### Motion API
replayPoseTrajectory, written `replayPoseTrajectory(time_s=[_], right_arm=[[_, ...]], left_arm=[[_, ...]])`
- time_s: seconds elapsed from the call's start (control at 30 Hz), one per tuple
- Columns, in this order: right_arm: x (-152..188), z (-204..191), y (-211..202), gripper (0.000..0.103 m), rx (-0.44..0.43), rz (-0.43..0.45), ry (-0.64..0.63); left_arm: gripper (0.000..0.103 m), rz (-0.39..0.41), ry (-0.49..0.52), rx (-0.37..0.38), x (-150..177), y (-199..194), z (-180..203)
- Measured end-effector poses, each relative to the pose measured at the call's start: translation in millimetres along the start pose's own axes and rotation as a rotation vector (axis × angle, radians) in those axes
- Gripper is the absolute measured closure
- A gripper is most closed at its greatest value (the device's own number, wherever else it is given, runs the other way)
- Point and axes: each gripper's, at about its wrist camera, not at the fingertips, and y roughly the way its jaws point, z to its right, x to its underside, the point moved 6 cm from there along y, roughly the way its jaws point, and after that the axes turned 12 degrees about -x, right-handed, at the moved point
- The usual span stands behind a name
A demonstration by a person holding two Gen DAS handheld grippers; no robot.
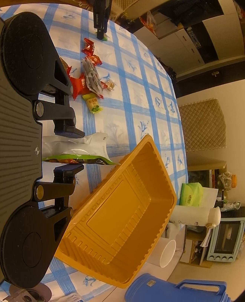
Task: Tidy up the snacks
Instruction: 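Grasp the green-wrapped sweet with the left gripper while the right gripper carries the bag toward the orange tray, then release the green sweet and the white bag into the orange tray with both grippers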
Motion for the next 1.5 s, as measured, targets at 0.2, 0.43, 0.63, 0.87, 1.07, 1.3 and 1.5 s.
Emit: replayPoseTrajectory(time_s=[0.2,0.43,0.63,0.87,1.07,1.3,1.5], right_arm=[[1.4,0.2,-0.4,0.073,-0.010,-0.001,0.015],[0.2,-0.6,-5.9,0.073,-0.027,0.016,0.026],[-1.4,2.0,-16.5,0.073,-0.028,0.041,0.056],[-5.9,11.4,-36.9,0.073,-0.013,0.079,0.094],[-16.0,28.8,-53.8,0.073,0.019,0.126,0.138],[-30.2,58.7,-62.5,0.073,0.070,0.175,0.218],[-41.4,79.0,-58.7,0.073,0.109,0.194,0.266]], left_arm=[[0.080,0.001,0.000,0.002,-1.8,-1.5,0.6],[0.080,0.003,-0.011,0.025,-7.2,-18.9,9.8],[0.080,0.038,-0.005,0.117,-24.8,-54.1,41.0],[0.080,0.091,0.056,0.276,-55.1,-99.3,117.7],[0.080,0.156,0.131,0.395,-84.6,-123.9,184.1],[0.080,0.186,0.183,0.475,-121.5,-130.4,255.7],[0.080,0.177,0.220,0.497,-142.9,-125.4,296.3]])
